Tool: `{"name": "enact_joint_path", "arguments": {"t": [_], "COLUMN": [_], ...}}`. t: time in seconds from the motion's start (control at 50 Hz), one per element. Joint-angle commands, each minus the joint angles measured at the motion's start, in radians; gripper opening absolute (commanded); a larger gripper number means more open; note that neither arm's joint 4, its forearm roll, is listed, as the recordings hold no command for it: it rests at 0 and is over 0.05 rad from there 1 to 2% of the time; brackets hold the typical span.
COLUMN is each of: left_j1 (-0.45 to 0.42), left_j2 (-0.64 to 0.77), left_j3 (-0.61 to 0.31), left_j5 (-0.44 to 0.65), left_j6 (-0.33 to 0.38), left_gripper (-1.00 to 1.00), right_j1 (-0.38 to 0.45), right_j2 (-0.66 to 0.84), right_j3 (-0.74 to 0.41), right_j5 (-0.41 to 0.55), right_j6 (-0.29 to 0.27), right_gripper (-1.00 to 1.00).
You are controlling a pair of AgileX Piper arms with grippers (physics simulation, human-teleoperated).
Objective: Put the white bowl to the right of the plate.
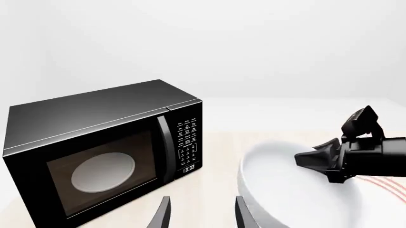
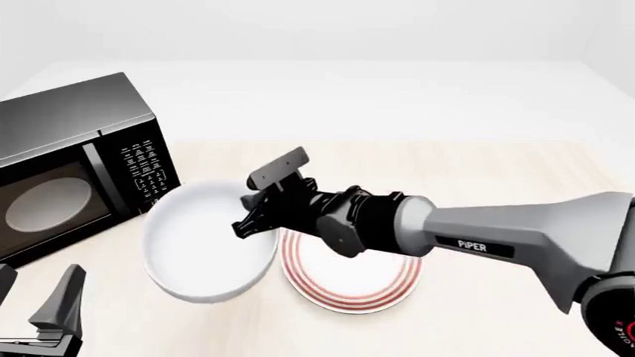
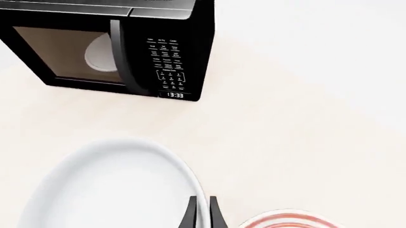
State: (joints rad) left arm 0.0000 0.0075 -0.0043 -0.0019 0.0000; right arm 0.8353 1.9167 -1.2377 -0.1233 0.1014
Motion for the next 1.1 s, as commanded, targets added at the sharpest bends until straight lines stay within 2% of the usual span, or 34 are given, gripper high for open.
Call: {"name": "enact_joint_path", "arguments": {"t": [0.02,0.2,0.64,0.84,1.1], "left_j1": [0.000,0.000,0.000,0.000,0.000], "left_j2": [0.000,0.000,0.000,0.000,0.000], "left_j3": [0.000,0.000,0.000,0.000,0.000], "left_j5": [0.000,0.000,0.000,0.000,0.000], "left_j6": [0.000,0.000,0.000,0.000,0.000], "left_gripper": [1.00,1.00,1.00,1.00,1.00], "right_j1": [-0.122,-0.243,-0.516,-0.648,-0.781], "right_j2": [-0.108,-0.187,-0.336,-0.378,-0.427], "right_j3": [0.123,0.225,0.478,0.541,0.584], "right_j5": [-0.032,-0.055,-0.134,-0.149,-0.152], "right_j6": [-0.007,-0.025,-0.019,-0.035,-0.037], "right_gripper": [-1.00,-1.00,-1.00,-1.00,-1.00]}}
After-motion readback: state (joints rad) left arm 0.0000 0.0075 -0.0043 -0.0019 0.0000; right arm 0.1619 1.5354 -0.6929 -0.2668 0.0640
